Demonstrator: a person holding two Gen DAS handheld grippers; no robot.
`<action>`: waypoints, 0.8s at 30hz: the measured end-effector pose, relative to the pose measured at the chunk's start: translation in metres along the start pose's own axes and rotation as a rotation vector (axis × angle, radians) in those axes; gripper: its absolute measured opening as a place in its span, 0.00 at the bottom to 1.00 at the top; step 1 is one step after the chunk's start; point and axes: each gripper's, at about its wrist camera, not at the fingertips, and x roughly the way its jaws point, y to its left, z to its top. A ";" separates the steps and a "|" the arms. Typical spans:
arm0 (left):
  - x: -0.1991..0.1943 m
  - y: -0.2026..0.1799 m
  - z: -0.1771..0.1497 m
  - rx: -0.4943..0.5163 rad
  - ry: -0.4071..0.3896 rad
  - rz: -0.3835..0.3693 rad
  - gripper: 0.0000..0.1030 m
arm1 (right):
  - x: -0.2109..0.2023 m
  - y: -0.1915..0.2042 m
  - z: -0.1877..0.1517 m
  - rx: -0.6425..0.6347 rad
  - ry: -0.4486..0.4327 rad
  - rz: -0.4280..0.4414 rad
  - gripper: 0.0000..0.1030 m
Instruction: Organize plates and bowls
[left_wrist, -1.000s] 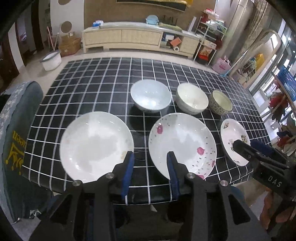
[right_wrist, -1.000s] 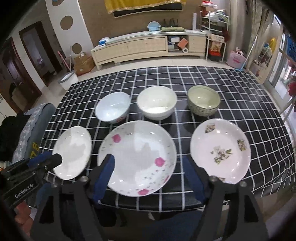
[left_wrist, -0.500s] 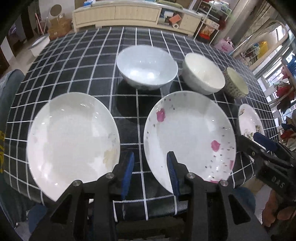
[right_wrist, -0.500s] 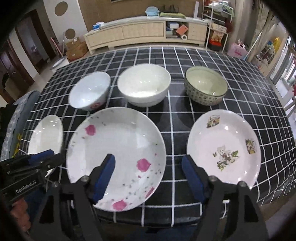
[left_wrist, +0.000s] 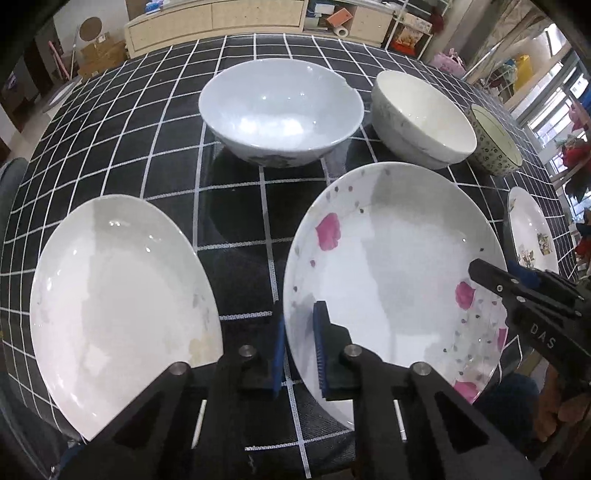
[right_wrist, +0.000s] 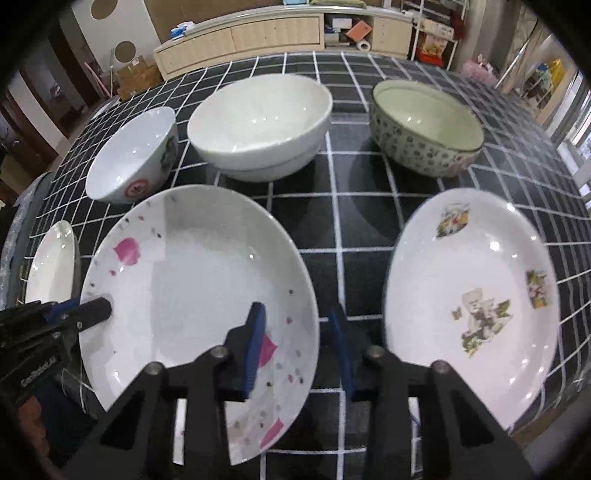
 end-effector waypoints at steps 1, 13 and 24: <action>-0.001 0.001 0.000 0.006 -0.003 -0.001 0.12 | 0.002 -0.001 -0.001 0.006 0.008 0.014 0.27; -0.004 0.001 -0.010 0.000 -0.017 0.003 0.12 | -0.002 0.003 -0.008 0.020 0.006 -0.015 0.25; -0.013 0.004 -0.025 -0.012 -0.005 0.013 0.12 | -0.002 0.003 -0.011 0.089 0.016 0.019 0.25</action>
